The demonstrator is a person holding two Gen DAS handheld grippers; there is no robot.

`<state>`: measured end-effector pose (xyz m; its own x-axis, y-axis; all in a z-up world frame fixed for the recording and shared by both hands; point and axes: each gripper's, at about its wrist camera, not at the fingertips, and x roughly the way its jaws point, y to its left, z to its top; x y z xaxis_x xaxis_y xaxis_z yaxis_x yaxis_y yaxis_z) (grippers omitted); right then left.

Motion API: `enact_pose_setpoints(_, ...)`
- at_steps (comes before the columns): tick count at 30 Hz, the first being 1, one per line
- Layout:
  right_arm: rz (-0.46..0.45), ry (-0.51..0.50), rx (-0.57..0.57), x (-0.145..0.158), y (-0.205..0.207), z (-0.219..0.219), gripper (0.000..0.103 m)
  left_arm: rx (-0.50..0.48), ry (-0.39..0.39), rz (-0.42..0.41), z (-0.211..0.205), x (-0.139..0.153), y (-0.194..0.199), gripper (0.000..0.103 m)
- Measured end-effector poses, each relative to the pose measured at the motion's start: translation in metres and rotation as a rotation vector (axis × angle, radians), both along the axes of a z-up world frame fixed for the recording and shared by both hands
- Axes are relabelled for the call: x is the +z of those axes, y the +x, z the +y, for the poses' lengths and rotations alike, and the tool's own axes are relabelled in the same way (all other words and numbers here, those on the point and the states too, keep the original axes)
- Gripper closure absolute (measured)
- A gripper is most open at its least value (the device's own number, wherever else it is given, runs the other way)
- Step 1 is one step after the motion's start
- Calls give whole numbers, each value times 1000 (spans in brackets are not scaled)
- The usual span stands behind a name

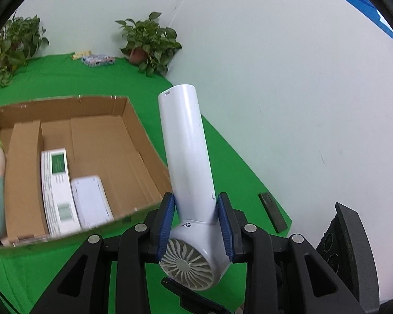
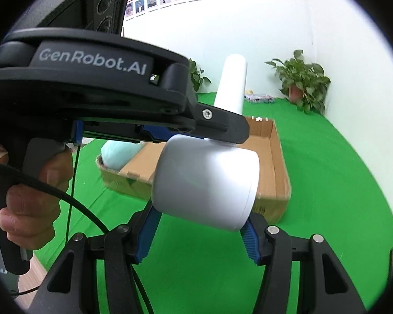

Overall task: Organize objects
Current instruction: 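Close the left gripper on the fan head and lift it, then lower the fan into the open box beside the power bank and release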

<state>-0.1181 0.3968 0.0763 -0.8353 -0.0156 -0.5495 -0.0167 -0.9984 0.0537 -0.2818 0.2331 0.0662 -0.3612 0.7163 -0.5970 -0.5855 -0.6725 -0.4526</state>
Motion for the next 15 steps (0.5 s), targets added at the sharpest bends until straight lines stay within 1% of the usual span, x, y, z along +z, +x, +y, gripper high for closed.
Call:
enact_pose_setpoints(1, -3, 15, 2, 6, -10, 2, 47, 5, 1, 7, 2, 19, 7, 73)
enact_pose_setpoints(2, -6, 18, 6, 10, -19, 3, 47, 12, 1, 15, 1, 30, 8, 73)
enact_pose_setpoints(5, -32, -3, 25, 21, -44, 11, 47, 24, -5, 12, -1, 48, -5, 73)
enact_pose_setpoints(6, -42, -9, 29, 23, -52, 14, 47, 24, -14, -1, 0, 49, -17, 73)
enact_pose_setpoints(7, -57, -17, 33, 24, -58, 15, 47, 29, -17, -11, 0, 53, -19, 73)
enact_pose_setpoints(9, -84, -40, 43, 23, -75, 20, 47, 39, -37, -45, 1, 52, -41, 73)
enact_pose_setpoints(10, -98, -40, 49, 22, -81, 20, 47, 45, -40, -60, 0, 51, -45, 73)
enact_pose_setpoints(12, -141, -54, 67, 16, -101, 29, 47, 53, -41, -92, -1, 39, -64, 73)
enact_pose_setpoints(14, -194, -67, 78, 9, -119, 38, 47, 57, -41, -141, 1, 24, -86, 73)
enact_pose_setpoints(15, -214, -72, 80, 6, -117, 36, 47, 57, -42, -160, 2, 18, -94, 73)
